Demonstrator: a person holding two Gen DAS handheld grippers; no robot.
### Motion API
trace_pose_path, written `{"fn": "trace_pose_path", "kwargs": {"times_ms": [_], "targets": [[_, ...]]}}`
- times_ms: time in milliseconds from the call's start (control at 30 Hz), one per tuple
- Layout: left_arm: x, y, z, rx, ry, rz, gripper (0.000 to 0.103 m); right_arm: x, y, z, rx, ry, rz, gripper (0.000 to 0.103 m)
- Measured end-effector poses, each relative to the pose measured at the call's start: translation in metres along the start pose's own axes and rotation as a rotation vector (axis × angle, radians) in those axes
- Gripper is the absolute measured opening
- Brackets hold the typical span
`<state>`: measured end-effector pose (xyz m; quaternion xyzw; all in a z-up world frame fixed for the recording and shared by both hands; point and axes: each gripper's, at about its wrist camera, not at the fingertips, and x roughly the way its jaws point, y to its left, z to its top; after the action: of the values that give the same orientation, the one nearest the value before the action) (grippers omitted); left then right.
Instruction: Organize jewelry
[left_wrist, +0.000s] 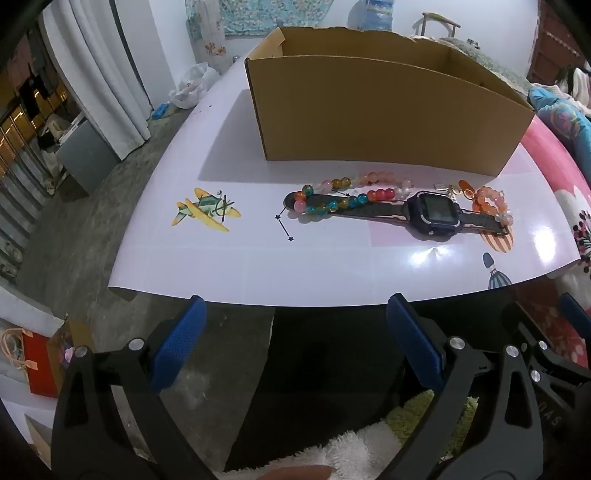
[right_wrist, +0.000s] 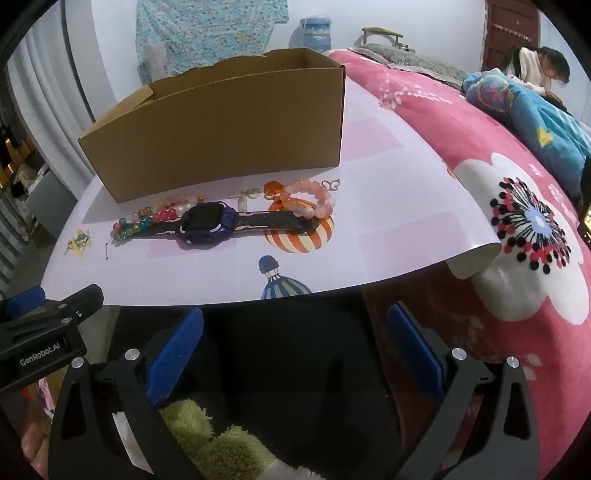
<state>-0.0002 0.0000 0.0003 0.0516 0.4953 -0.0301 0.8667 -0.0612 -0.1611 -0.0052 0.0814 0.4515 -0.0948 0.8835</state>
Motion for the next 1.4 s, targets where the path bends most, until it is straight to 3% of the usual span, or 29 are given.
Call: {"fn": "trace_pose_path", "kwargs": {"times_ms": [367,1400], "targets": [[0.0046,0.0013,0.0054,0.001,0.029,0.0,0.095,0.0009,0.0026,0.0005,-0.002,0.002,-0.008,0.097],[0.003,-0.0054,-0.0032,0.008,0.015,-0.005,0.095,-0.0033,0.0015,0.0008,-0.003,0.001,-0.014,0.097]]}}
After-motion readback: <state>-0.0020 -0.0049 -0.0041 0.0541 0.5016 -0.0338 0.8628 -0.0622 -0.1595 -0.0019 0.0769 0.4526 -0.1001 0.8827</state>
